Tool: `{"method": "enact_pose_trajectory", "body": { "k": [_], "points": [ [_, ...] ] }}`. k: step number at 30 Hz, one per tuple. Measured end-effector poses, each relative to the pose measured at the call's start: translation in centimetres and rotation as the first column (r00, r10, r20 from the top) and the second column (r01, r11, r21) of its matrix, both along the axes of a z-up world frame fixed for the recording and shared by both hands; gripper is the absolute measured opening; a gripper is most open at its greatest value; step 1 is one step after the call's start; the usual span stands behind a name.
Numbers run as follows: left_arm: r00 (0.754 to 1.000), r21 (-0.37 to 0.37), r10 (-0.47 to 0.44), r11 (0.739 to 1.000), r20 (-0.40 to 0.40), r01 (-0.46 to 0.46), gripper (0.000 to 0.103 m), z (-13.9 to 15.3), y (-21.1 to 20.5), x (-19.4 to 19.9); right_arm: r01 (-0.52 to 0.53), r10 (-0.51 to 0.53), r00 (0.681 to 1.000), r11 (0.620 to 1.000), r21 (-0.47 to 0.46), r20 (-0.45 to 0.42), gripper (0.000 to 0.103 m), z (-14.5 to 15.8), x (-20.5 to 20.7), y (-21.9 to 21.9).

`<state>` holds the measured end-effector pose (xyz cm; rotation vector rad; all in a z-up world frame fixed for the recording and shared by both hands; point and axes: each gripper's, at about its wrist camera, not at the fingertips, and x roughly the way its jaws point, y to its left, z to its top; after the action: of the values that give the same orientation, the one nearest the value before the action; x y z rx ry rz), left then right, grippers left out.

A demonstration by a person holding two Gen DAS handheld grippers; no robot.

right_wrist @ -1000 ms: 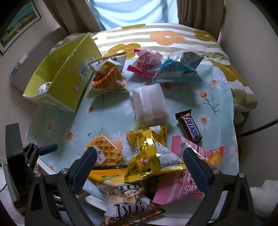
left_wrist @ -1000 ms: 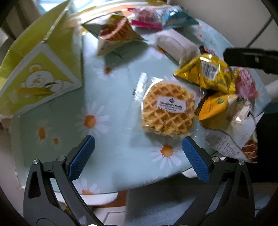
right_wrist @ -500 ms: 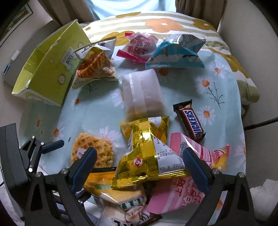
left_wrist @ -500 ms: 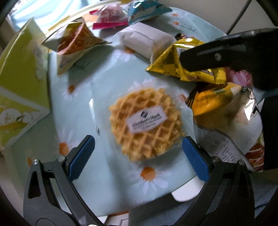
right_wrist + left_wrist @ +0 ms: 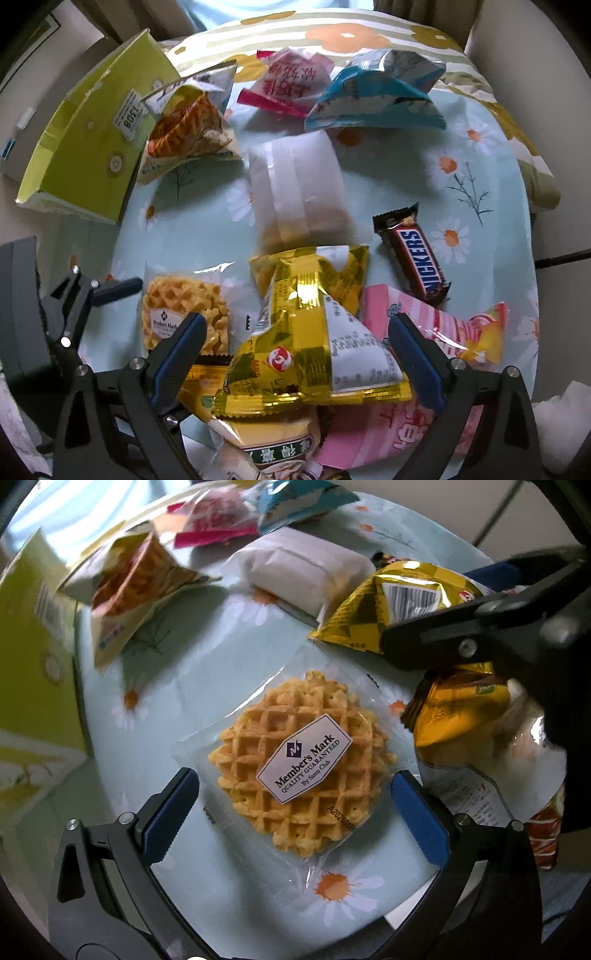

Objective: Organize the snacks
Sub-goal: 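Grasp the waffle packet with the left tool while the right tool grasps a gold bag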

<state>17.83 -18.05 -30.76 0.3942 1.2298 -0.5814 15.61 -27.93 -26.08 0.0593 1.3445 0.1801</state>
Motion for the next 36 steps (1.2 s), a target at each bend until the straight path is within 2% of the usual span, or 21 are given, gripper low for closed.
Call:
{"method": "enact_pose_trajectory", "body": {
  "k": [2, 4, 9, 17, 19, 21, 29, 32, 33, 36],
  "points": [
    [1.000, 0.003, -0.030, 1.000, 0.007, 0.030, 0.103, 0.0, -0.2, -0.3, -0.006, 0.006, 1.000, 1.000, -0.004, -0.011, 0.096, -0.4, 0.1, 0.1],
    [0.998, 0.009, -0.063, 0.998, 0.012, 0.063, 0.103, -0.3, -0.2, 0.2, -0.008, 0.008, 1.000, 1.000, -0.008, -0.025, 0.088, -0.8, 0.3, 0.3],
    [0.995, 0.007, -0.098, 0.995, 0.032, 0.098, 0.103, -0.7, -1.1, 0.7, -0.011, 0.009, 0.999, 0.999, -0.042, -0.048, 0.077, -1.6, 0.7, 0.5],
    [0.992, -0.004, -0.118, 0.993, 0.033, 0.118, 0.102, -0.8, -1.1, 0.6, -0.006, 0.003, 0.998, 0.998, -0.058, -0.056, 0.077, -1.9, 0.8, 0.1],
    [0.992, -0.007, -0.125, 0.992, 0.033, 0.125, 0.099, -0.6, -0.7, 0.3, -0.006, 0.003, 0.998, 0.998, -0.059, -0.061, 0.074, -2.0, 0.9, 0.2],
    [0.991, -0.007, -0.133, 0.991, 0.034, 0.133, 0.091, -0.3, -0.7, 0.0, -0.007, 0.003, 0.998, 0.998, -0.061, -0.063, 0.071, -2.1, 1.0, 0.6],
    [0.990, -0.014, -0.129, 0.991, 0.058, 0.130, 0.078, 0.6, 0.6, -0.4, 0.010, -0.012, 0.999, 0.998, -0.064, -0.037, 0.063, -1.7, 0.9, 1.3],
    [0.993, -0.020, -0.105, 0.994, 0.049, 0.106, 0.076, 0.9, 1.5, -0.4, 0.028, -0.029, 1.000, 0.998, -0.047, -0.006, 0.061, -1.0, 0.7, 1.3],
    [0.995, -0.025, -0.091, 0.995, 0.045, 0.092, 0.076, 1.1, 1.9, -0.3, 0.034, -0.034, 0.999, 0.999, -0.041, 0.003, 0.052, -0.7, 0.7, 1.3],
    [0.997, -0.030, -0.061, 0.998, 0.042, 0.062, 0.076, 1.4, 2.8, -0.1, 0.042, -0.041, 0.999, 0.999, -0.016, 0.014, 0.049, 0.1, 0.5, 0.7]
  ]
}}
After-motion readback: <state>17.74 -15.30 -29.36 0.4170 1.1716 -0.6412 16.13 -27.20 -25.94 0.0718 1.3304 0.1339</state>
